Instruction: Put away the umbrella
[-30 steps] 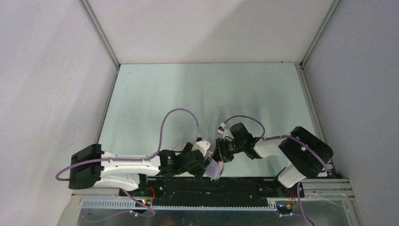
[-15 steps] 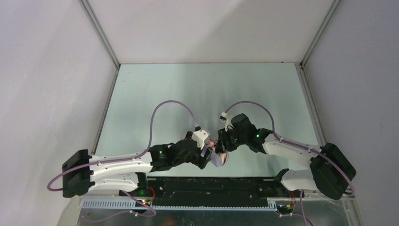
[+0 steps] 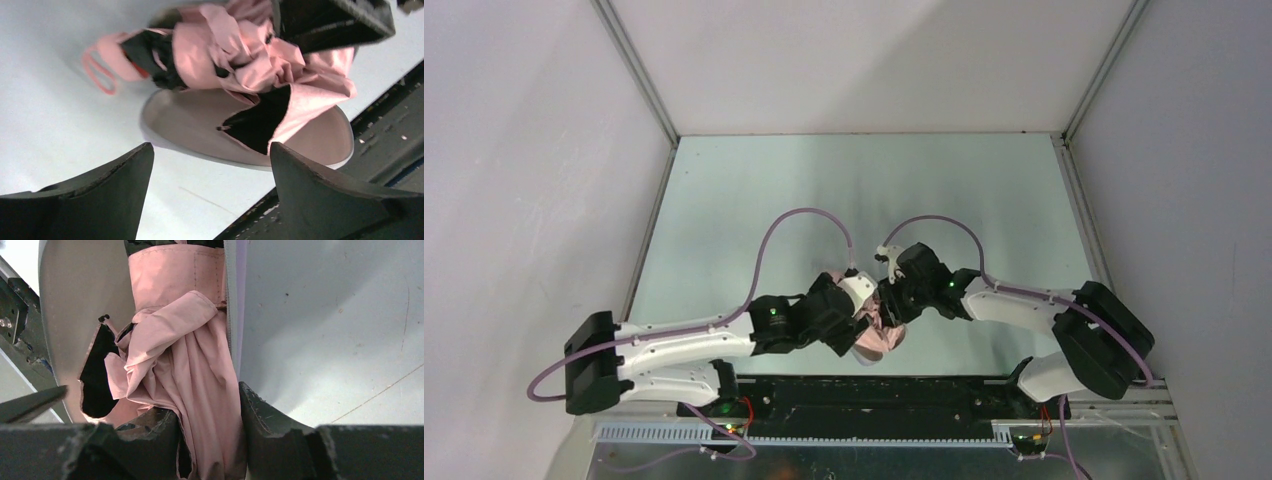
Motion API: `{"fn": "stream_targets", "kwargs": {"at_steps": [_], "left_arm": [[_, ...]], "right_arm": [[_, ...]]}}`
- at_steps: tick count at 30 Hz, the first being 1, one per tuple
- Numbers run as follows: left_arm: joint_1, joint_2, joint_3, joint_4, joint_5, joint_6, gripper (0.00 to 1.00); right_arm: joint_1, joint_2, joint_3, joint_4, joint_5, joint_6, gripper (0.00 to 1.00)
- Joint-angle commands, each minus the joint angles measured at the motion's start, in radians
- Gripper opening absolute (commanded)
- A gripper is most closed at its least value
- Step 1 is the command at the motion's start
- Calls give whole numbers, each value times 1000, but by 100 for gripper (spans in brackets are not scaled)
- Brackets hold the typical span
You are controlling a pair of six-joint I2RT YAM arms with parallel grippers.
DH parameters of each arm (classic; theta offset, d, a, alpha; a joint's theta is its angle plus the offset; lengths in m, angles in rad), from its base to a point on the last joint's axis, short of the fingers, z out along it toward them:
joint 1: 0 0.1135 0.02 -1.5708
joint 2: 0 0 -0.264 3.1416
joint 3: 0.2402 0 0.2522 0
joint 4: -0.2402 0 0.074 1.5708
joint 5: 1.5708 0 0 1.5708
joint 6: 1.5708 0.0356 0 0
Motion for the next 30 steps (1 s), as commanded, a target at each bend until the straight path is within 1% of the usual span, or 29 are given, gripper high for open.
{"fn": "stream_targets", "kwargs": {"at_steps": [1, 3, 5, 7, 9, 10, 12, 13, 14, 15, 16, 17, 18, 20, 23, 25, 27, 30], "left_arm": [[-4, -22, 170, -166, -163, 53, 92], [-2, -52, 209, -229, -205, 61, 93], [6, -125, 232, -266, -218, 56, 95], [22, -203, 227, -278, -195, 53, 97], [36, -275, 189, -284, -162, 58, 99], [37, -296, 151, -285, -126, 93, 99], [37, -347, 123, -290, -46, 163, 100], [38, -374, 117, -285, 44, 200, 100], [40, -387, 103, -278, 80, 277, 100], [40, -405, 98, -250, 136, 312, 100], [40, -412, 80, -232, 156, 405, 100], [40, -420, 68, -197, 170, 452, 100], [39, -419, 47, -183, 174, 543, 100], [40, -380, 41, -162, 186, 643, 100], [40, -309, 67, -190, 250, 786, 100], [40, -267, 57, -213, 273, 858, 100], [40, -238, 31, -219, 283, 898, 100], [36, -235, -14, -171, 305, 919, 100]], "right_arm": [[16, 76, -19, -32, 50, -47, 1], [13, 82, -19, -31, 47, -51, 1], [11, 87, -19, -26, 39, -52, 1], [4, 89, -20, -19, 15, -52, 1], [-1, 84, -19, -8, -12, -54, 0], [-5, 81, -19, -3, -26, -60, 1], [-10, 66, -19, 5, -48, -71, 1], [-16, 63, -19, 8, -58, -80, 1], [-20, 58, -19, 13, -77, -85, 1], [-28, 56, -19, 15, -85, -93, 1], [-32, 52, -18, 18, -107, -95, 1], [-41, 51, -19, 18, -118, -101, 1], [-45, 48, -20, 18, -137, -104, 1], [-51, 43, -20, 16, -156, -111, 1], [-53, 44, -12, 2, -161, -128, 1], [-55, 57, 7, -13, -161, -138, 1], [-53, 66, 16, -16, -161, -142, 1], [-55, 78, 25, -15, -162, -143, 1]]}}
